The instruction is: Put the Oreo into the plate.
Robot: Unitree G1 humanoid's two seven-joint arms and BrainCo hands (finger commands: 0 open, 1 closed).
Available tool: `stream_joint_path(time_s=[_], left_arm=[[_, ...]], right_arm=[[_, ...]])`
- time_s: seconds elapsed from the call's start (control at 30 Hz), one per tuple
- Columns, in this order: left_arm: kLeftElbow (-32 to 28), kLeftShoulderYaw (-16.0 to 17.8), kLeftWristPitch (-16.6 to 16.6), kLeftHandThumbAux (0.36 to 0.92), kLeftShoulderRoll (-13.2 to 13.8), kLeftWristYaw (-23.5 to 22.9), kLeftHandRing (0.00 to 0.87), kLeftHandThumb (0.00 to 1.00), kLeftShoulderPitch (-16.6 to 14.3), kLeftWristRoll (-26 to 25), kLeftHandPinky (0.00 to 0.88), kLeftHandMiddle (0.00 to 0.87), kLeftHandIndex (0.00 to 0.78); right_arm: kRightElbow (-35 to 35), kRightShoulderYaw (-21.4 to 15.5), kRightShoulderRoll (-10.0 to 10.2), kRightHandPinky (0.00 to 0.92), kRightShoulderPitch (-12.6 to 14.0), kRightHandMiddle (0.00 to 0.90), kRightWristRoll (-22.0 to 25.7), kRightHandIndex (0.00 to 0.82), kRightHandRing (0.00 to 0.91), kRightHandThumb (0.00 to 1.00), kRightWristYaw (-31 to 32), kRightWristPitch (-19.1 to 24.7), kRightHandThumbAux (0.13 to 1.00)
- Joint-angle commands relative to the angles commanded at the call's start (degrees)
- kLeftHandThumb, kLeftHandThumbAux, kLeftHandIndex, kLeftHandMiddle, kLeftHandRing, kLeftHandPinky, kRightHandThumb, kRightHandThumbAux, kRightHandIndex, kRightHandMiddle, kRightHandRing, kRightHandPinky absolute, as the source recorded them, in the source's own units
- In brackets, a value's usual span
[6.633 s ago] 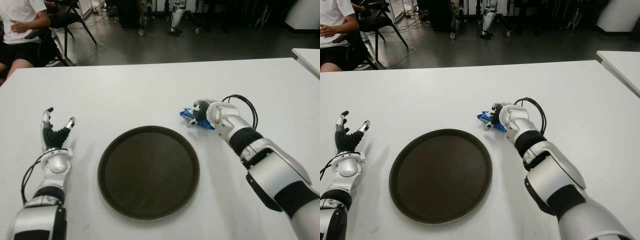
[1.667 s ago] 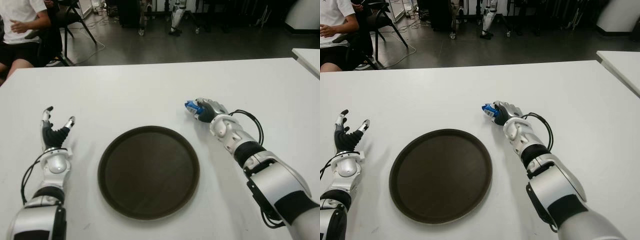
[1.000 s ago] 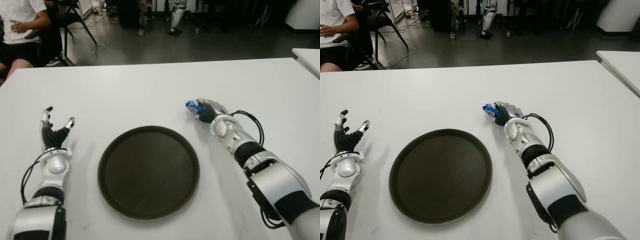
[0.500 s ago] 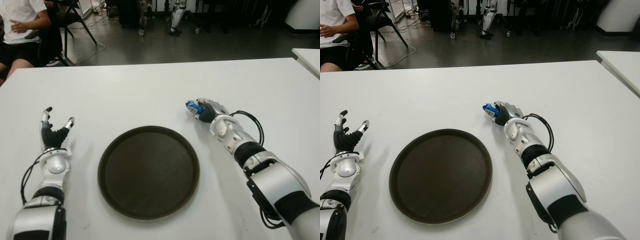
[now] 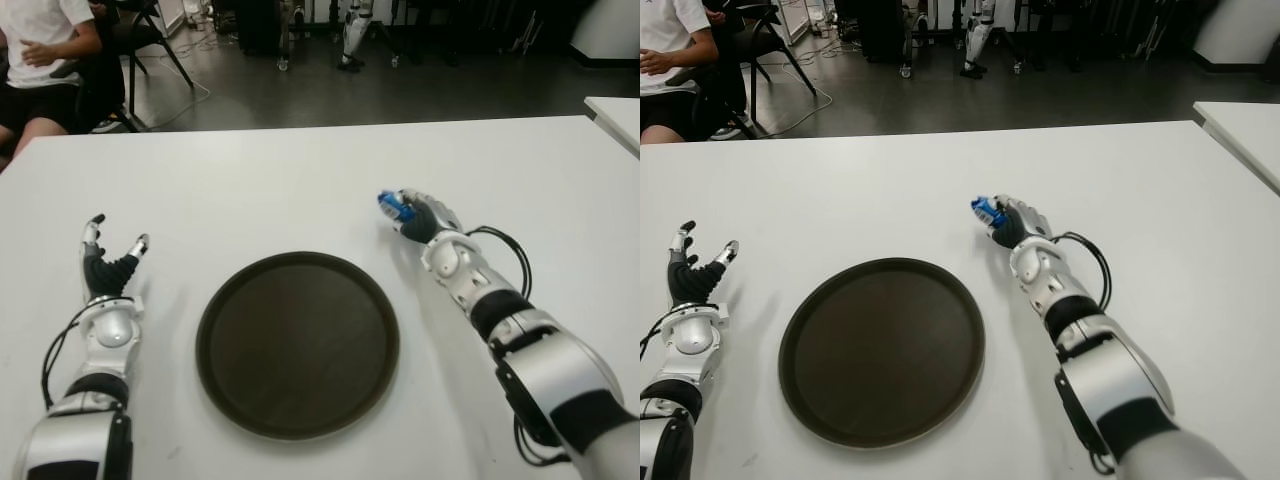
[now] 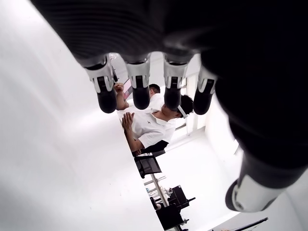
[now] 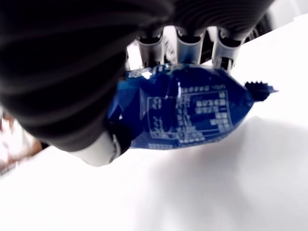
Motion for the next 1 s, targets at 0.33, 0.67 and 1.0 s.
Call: stream_joint_path(time_s=[0.33,0.67,1.0], left_arm=[[0.2,0.0,0.9,0.665,0.1,0.0,0.0,0.0,-0.2,0.1,0.003,0.006,0.012],[0.4,-0.2,1.3,0.655,0.1,0.3,0.0,0.0,-0.3,0.5,0.004,0.003,0.012],[0.4,-0.1,1.2,0.691,0.1,0.2,0.0,0.0,-0.3,0.2,0.0,0.005,0.011]], right_arm=[[-7.4,-5.9,1.2,0.791,4.2,0.797,5.3,0.441,0.795,0.708,-1.6,-1.7,0.716],[-11.9,-8.0,1.5,0.808,5.8,0.809,7.5,0.441,0.81,0.71,-0.8,-2.9,0.716],[-18.7,-8.7,1.8,0.808,8.9,0.809,8.5,0.441,0.809,0.711,2.0,-2.3,0.716]])
